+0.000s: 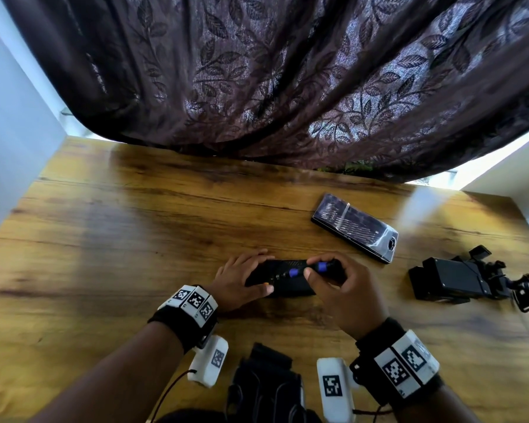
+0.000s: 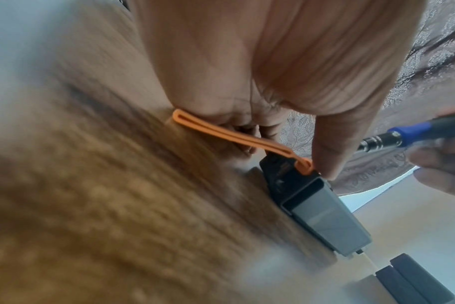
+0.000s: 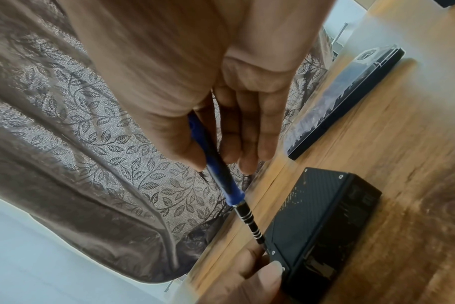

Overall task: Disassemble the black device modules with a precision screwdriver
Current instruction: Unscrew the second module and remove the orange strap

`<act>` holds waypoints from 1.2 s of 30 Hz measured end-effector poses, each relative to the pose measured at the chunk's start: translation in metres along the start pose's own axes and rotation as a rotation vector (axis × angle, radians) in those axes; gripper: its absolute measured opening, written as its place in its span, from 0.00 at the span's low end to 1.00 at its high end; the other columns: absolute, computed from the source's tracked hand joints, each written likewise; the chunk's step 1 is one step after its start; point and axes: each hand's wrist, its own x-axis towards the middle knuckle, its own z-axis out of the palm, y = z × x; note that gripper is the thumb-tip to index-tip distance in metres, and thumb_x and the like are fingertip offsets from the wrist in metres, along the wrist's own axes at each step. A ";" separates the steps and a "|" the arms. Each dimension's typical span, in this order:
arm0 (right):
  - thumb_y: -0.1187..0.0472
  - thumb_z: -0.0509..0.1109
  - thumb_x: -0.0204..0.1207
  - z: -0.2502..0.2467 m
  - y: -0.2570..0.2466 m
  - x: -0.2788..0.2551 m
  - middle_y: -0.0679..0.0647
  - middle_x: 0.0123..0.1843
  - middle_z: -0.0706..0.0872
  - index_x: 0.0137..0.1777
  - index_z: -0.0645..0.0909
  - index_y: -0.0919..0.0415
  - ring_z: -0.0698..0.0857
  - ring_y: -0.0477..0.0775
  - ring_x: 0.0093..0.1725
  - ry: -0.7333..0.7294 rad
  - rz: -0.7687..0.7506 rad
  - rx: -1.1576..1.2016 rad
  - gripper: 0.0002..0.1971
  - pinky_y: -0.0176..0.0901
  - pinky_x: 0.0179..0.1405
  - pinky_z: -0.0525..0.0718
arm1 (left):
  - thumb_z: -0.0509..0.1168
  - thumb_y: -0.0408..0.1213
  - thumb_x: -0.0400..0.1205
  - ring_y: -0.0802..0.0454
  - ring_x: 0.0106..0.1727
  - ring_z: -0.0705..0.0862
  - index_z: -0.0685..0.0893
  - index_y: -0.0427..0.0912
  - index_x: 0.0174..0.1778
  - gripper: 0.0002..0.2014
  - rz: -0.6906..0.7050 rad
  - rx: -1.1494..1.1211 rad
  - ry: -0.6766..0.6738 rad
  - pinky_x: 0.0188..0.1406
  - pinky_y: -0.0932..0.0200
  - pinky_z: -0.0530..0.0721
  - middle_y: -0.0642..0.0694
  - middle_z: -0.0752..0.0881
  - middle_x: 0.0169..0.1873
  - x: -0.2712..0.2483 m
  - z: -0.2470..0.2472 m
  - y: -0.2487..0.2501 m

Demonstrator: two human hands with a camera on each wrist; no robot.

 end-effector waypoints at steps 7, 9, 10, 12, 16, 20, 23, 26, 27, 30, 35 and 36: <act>0.56 0.80 0.75 -0.001 0.000 0.003 0.37 0.45 0.91 0.50 0.88 0.44 0.89 0.36 0.47 0.000 -0.003 -0.027 0.07 0.33 0.45 0.86 | 0.66 0.62 0.83 0.54 0.86 0.53 0.60 0.70 0.84 0.34 -0.016 -0.004 -0.006 0.81 0.36 0.56 0.71 0.53 0.85 0.000 -0.001 0.002; 0.56 0.80 0.75 -0.001 0.001 0.003 0.37 0.45 0.91 0.50 0.88 0.44 0.89 0.37 0.48 0.004 -0.003 -0.035 0.07 0.35 0.45 0.88 | 0.66 0.61 0.83 0.54 0.86 0.53 0.60 0.70 0.85 0.34 -0.015 -0.013 -0.011 0.81 0.36 0.56 0.71 0.53 0.85 0.000 -0.002 0.002; 0.56 0.80 0.75 -0.001 0.001 0.002 0.37 0.45 0.90 0.50 0.88 0.44 0.89 0.37 0.48 0.005 -0.004 -0.033 0.07 0.36 0.45 0.88 | 0.66 0.61 0.83 0.54 0.86 0.53 0.60 0.70 0.85 0.34 -0.014 -0.016 -0.010 0.81 0.37 0.56 0.71 0.53 0.85 -0.001 -0.002 0.002; 0.57 0.80 0.75 0.000 0.001 0.002 0.37 0.45 0.90 0.50 0.88 0.44 0.89 0.37 0.47 0.002 -0.006 -0.027 0.08 0.37 0.45 0.88 | 0.66 0.62 0.83 0.54 0.86 0.53 0.60 0.69 0.85 0.35 -0.010 -0.018 -0.009 0.81 0.37 0.56 0.70 0.54 0.85 -0.001 -0.003 0.002; 0.58 0.80 0.74 0.000 0.001 0.004 0.36 0.45 0.91 0.49 0.88 0.44 0.89 0.37 0.47 0.005 -0.005 -0.017 0.07 0.33 0.44 0.87 | 0.60 0.75 0.71 0.54 0.85 0.55 0.62 0.67 0.85 0.44 -0.015 -0.015 -0.010 0.80 0.39 0.57 0.70 0.55 0.85 -0.001 -0.004 0.004; 0.58 0.81 0.74 -0.001 0.000 0.003 0.36 0.44 0.91 0.48 0.88 0.45 0.89 0.36 0.47 0.004 -0.015 -0.035 0.07 0.26 0.41 0.83 | 0.61 0.73 0.73 0.54 0.86 0.55 0.62 0.68 0.85 0.42 -0.015 -0.015 -0.004 0.80 0.38 0.57 0.70 0.55 0.85 -0.001 -0.004 0.003; 0.57 0.81 0.74 -0.001 -0.001 0.003 0.36 0.44 0.91 0.48 0.88 0.45 0.89 0.36 0.47 0.010 -0.023 -0.051 0.07 0.27 0.41 0.84 | 0.65 0.66 0.79 0.54 0.86 0.54 0.62 0.68 0.85 0.37 -0.007 -0.014 -0.005 0.81 0.38 0.56 0.70 0.55 0.85 -0.001 -0.004 0.002; 0.57 0.81 0.74 0.000 -0.001 0.002 0.33 0.44 0.90 0.48 0.88 0.44 0.89 0.36 0.47 0.012 -0.025 -0.054 0.07 0.28 0.42 0.85 | 0.64 0.67 0.78 0.54 0.86 0.54 0.62 0.67 0.85 0.38 -0.010 -0.010 -0.015 0.81 0.38 0.57 0.69 0.55 0.85 -0.002 -0.005 0.003; 0.57 0.81 0.74 0.000 -0.001 0.002 0.33 0.44 0.90 0.48 0.88 0.44 0.89 0.36 0.47 0.015 -0.027 -0.052 0.07 0.28 0.42 0.85 | 0.63 0.68 0.77 0.54 0.86 0.54 0.62 0.67 0.85 0.39 -0.013 -0.007 -0.017 0.81 0.38 0.57 0.68 0.55 0.86 -0.002 -0.006 0.004; 0.58 0.81 0.74 -0.001 -0.001 0.002 0.31 0.45 0.89 0.48 0.88 0.44 0.89 0.35 0.47 0.013 -0.028 -0.038 0.08 0.27 0.43 0.84 | 0.65 0.65 0.80 0.54 0.86 0.53 0.61 0.66 0.86 0.37 -0.015 -0.005 -0.028 0.82 0.36 0.57 0.68 0.54 0.86 -0.002 -0.006 0.005; 0.59 0.81 0.74 -0.002 -0.001 0.001 0.33 0.43 0.90 0.48 0.89 0.45 0.89 0.36 0.46 0.020 -0.038 -0.049 0.07 0.27 0.42 0.85 | 0.67 0.60 0.83 0.55 0.86 0.54 0.61 0.66 0.85 0.35 -0.018 -0.005 -0.021 0.82 0.36 0.57 0.69 0.54 0.86 -0.002 -0.007 0.006; 0.59 0.81 0.74 -0.002 -0.001 0.001 0.33 0.43 0.90 0.48 0.88 0.45 0.89 0.36 0.46 0.018 -0.037 -0.048 0.07 0.27 0.42 0.85 | 0.67 0.60 0.83 0.55 0.86 0.54 0.62 0.67 0.85 0.34 -0.018 -0.009 -0.022 0.82 0.36 0.57 0.69 0.55 0.85 -0.002 -0.007 0.006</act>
